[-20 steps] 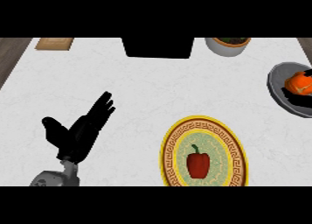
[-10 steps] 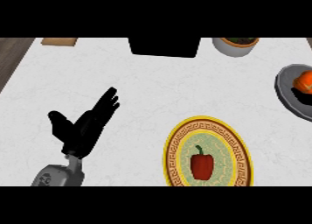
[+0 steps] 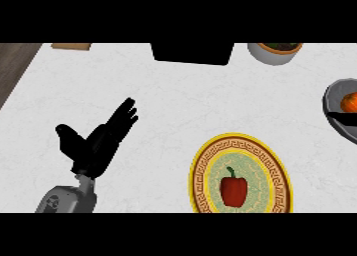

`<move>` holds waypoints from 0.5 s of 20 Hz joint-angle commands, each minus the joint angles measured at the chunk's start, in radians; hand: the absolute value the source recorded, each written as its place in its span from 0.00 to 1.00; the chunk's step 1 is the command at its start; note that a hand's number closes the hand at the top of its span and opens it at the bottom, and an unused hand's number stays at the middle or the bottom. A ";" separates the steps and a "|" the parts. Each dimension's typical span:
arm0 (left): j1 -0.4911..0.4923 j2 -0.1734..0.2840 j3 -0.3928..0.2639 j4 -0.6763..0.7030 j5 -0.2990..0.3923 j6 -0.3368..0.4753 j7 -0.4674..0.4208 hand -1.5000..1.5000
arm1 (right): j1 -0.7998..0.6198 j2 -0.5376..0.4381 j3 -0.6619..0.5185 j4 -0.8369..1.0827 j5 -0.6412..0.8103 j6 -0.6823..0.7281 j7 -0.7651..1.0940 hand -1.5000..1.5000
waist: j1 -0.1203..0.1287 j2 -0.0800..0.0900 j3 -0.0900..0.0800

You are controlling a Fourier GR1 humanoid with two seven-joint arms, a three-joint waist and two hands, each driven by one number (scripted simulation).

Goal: Pick the squash from the plate and place it in the pan

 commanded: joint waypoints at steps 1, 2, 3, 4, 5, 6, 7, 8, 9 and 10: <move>-0.021 -0.005 0.013 0.022 -0.006 0.011 -0.005 0.50 | -0.043 0.017 -0.087 -0.011 -0.095 0.106 -0.068 0.00 | -0.018 -0.001 0.002; 0.001 -0.011 0.002 0.028 -0.006 0.002 -0.022 0.50 | -0.048 0.003 -0.106 -0.012 -0.116 0.145 -0.084 0.00 | -0.018 -0.002 0.002; -0.006 0.004 0.015 0.000 0.004 0.004 0.006 0.50 | -0.031 0.015 -0.144 -0.012 -0.156 0.159 -0.115 0.00 | -0.020 -0.006 0.004; 0.012 -0.008 0.002 0.011 -0.004 0.002 -0.017 0.50 | -0.026 0.020 -0.164 -0.004 -0.178 0.191 -0.127 0.00 | -0.023 -0.005 0.002; 0.001 -0.003 0.012 0.005 0.004 0.000 -0.010 0.50 | -0.026 -0.013 -0.181 0.003 -0.193 0.234 -0.122 0.00 | -0.024 -0.004 0.002; 0.019 0.011 0.008 -0.008 0.003 -0.011 -0.006 0.50 | -0.010 -0.028 -0.196 0.014 -0.209 0.271 -0.128 0.00 | -0.023 -0.006 0.002; 0.017 -0.020 -0.008 0.003 -0.014 0.012 -0.023 0.50 | -0.003 -0.025 -0.200 0.032 -0.214 0.300 -0.115 0.00 | -0.023 -0.002 0.002; 0.011 -0.005 0.006 0.012 -0.014 0.012 -0.011 0.50 | 0.016 -0.062 -0.212 0.036 -0.226 0.364 -0.128 0.00 | -0.037 -0.005 0.001; 0.012 -0.012 -0.002 0.033 -0.023 0.012 -0.025 0.50 | -0.002 -0.084 -0.212 0.045 -0.229 0.420 -0.099 0.00 | -0.037 -0.005 0.000; -0.006 -0.015 0.012 0.012 -0.002 0.014 -0.006 0.50 | -0.004 -0.101 -0.221 0.055 -0.237 0.451 -0.079 0.00 | -0.030 -0.003 0.001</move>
